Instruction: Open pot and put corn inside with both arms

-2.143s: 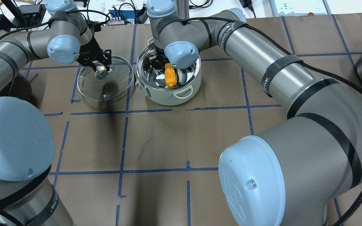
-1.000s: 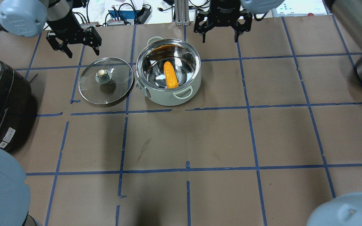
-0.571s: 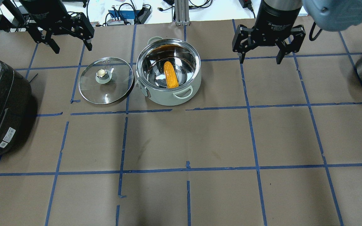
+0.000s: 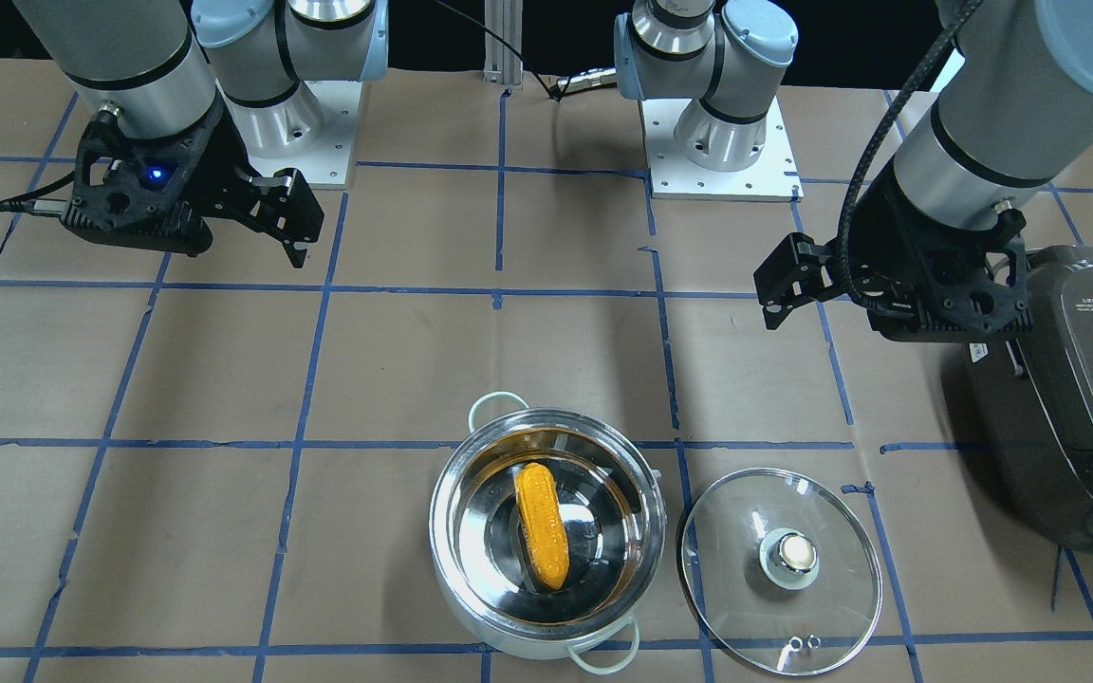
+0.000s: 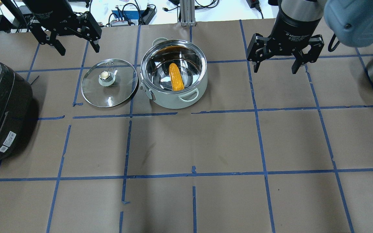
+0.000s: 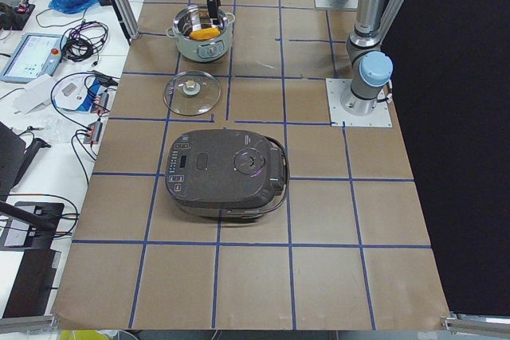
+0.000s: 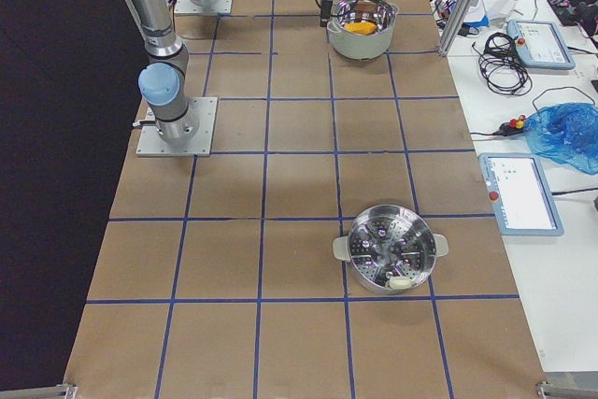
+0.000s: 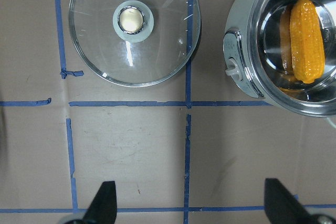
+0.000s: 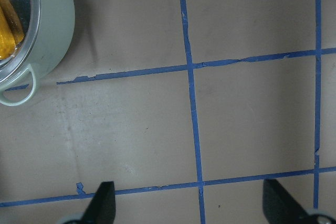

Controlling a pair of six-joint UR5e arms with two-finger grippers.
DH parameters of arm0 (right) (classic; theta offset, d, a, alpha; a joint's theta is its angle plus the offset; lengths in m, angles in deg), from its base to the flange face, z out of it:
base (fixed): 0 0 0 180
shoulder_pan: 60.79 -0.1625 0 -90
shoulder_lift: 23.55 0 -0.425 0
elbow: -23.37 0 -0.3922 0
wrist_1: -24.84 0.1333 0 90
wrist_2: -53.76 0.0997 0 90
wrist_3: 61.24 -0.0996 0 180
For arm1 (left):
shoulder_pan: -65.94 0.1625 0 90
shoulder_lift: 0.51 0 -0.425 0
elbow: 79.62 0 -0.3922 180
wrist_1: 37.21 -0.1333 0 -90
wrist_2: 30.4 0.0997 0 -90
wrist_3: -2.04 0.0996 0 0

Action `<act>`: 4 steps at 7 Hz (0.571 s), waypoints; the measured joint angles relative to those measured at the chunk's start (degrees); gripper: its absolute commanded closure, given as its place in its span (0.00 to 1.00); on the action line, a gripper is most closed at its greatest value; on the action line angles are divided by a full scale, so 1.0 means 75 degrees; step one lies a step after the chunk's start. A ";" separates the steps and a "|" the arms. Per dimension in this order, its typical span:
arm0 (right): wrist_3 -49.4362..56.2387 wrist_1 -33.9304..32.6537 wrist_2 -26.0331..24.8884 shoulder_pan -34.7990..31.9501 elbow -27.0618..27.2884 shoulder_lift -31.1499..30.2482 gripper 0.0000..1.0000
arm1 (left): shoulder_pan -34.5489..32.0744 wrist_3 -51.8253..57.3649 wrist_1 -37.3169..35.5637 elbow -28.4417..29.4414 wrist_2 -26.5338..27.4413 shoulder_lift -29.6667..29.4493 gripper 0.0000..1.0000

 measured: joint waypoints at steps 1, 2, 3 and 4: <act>0.0005 -0.0003 0.0003 -0.0005 -0.0002 -0.0001 0.00 | -0.0003 0.0006 0.0003 -0.0021 -0.0022 0.0027 0.00; 0.0011 -0.0005 0.0004 -0.0002 -0.0003 -0.0001 0.00 | -0.0002 0.0024 -0.0003 -0.0069 -0.0023 0.0039 0.00; 0.0020 -0.0006 0.0005 0.0002 -0.0009 -0.0005 0.00 | 0.0002 0.0050 -0.0018 -0.0147 -0.0019 0.0065 0.00; 0.0066 -0.0006 0.0002 0.0006 -0.0010 -0.0006 0.00 | 0.0009 0.0071 -0.0024 -0.0242 -0.0017 0.0116 0.00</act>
